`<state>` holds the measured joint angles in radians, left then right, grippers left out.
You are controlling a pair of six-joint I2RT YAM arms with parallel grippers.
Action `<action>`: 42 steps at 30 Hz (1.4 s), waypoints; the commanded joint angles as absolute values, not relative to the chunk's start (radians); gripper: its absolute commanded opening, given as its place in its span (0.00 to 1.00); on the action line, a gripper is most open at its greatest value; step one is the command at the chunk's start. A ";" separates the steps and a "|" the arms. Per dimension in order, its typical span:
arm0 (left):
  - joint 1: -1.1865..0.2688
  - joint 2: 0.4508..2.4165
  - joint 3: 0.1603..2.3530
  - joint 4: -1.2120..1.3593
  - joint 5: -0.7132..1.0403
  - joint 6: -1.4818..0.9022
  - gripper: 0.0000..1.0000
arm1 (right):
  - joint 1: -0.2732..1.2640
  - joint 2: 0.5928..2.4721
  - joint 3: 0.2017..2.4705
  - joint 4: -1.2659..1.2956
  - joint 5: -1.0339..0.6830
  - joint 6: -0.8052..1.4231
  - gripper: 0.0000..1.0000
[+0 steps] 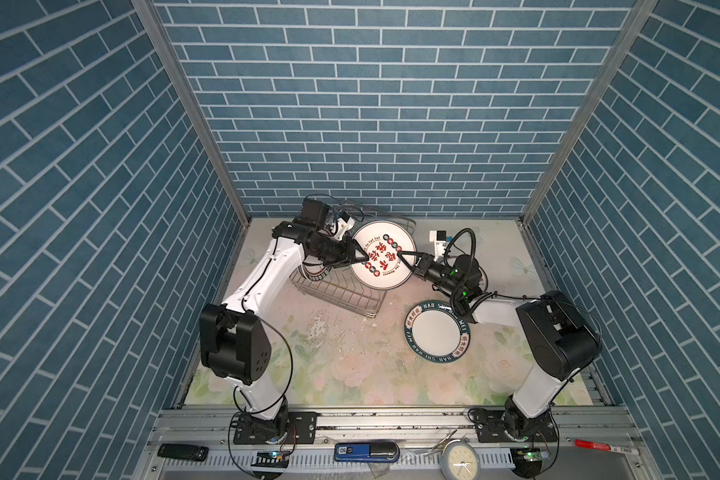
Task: Unload the plates from the dish rack
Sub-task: 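Reach the right gripper to the held plate and close it on the rim, then open the left gripper while the right gripper carries the plate toward the table, then lower the red-lettered plate onto the green-rimmed plates with the right gripper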
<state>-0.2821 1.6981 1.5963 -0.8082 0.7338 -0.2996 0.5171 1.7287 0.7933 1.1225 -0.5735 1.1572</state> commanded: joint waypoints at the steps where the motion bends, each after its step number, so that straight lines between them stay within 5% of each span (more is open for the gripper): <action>1: -0.282 1.671 1.600 -0.816 0.652 -0.278 0.59 | 0.515 1.645 0.784 1.116 -0.570 1.088 0.00; 10: -0.278 1.606 1.594 -0.839 0.414 -0.243 0.68 | 0.476 1.279 0.802 0.549 -0.356 0.733 0.00; 12: -0.277 1.583 1.583 -0.841 0.323 -0.237 0.89 | 0.474 1.192 0.836 0.392 -0.299 0.637 0.00; 21: -0.275 1.550 1.551 -0.819 0.155 -0.238 0.99 | 0.467 0.873 0.859 -0.026 -0.008 0.447 0.00; 35: -0.274 1.543 1.571 -0.866 -0.035 -0.226 0.99 | 0.467 0.504 0.715 -0.555 0.465 0.620 0.00; 42: -0.275 1.589 1.620 -0.920 -0.050 -0.220 0.99 | 0.468 0.467 0.661 -0.698 0.460 0.749 0.00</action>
